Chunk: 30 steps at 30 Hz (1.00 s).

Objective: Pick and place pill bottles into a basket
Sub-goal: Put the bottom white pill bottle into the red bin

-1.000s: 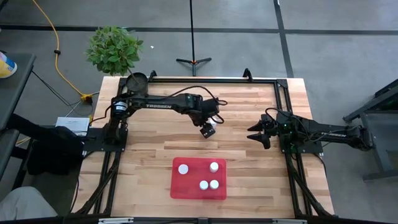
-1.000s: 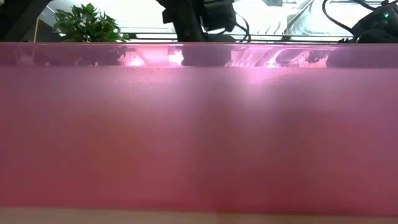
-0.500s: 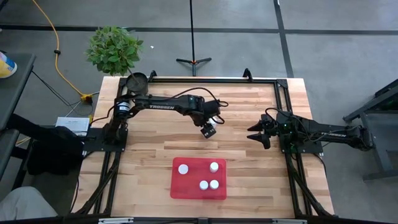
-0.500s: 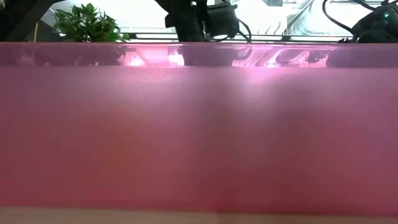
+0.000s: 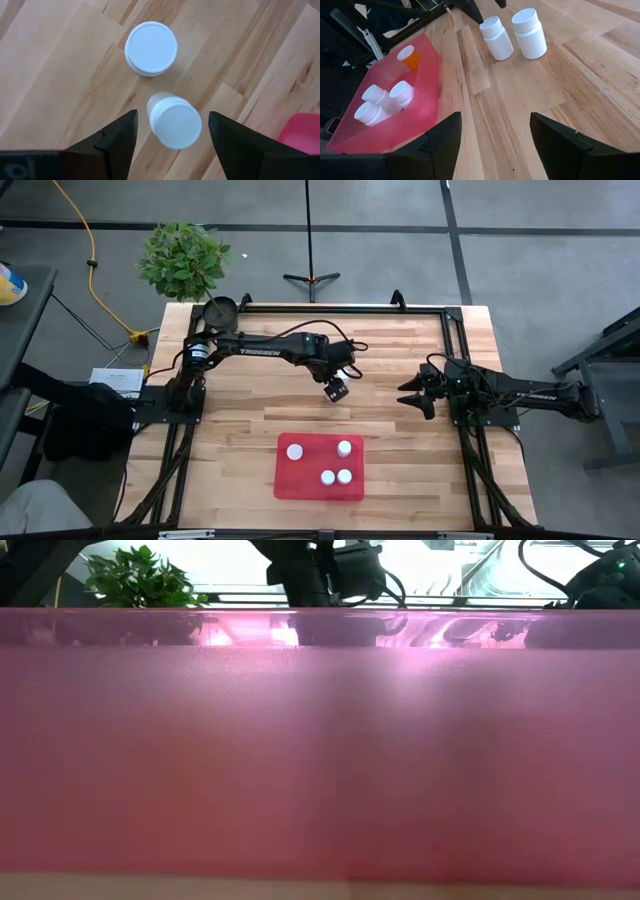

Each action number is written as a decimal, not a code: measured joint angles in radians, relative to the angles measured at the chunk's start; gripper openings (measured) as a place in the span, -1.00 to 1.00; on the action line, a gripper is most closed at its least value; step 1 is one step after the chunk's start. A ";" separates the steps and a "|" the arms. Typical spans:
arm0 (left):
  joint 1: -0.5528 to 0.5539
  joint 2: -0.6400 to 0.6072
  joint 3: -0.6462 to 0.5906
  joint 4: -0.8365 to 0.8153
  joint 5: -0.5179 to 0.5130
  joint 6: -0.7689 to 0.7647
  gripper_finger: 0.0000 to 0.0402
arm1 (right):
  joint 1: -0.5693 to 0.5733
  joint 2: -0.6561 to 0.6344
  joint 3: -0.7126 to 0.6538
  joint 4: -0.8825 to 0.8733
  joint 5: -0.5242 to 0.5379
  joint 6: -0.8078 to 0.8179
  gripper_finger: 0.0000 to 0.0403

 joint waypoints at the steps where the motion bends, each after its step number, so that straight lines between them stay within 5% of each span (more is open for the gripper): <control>1: 0.000 0.000 0.000 0.000 0.000 0.003 0.37 | 0.000 0.000 0.000 0.000 0.000 0.000 0.12; 30: 0.000 0.061 0.000 -0.022 0.020 0.051 0.37 | 0.000 0.000 0.000 0.000 -0.003 0.005 0.12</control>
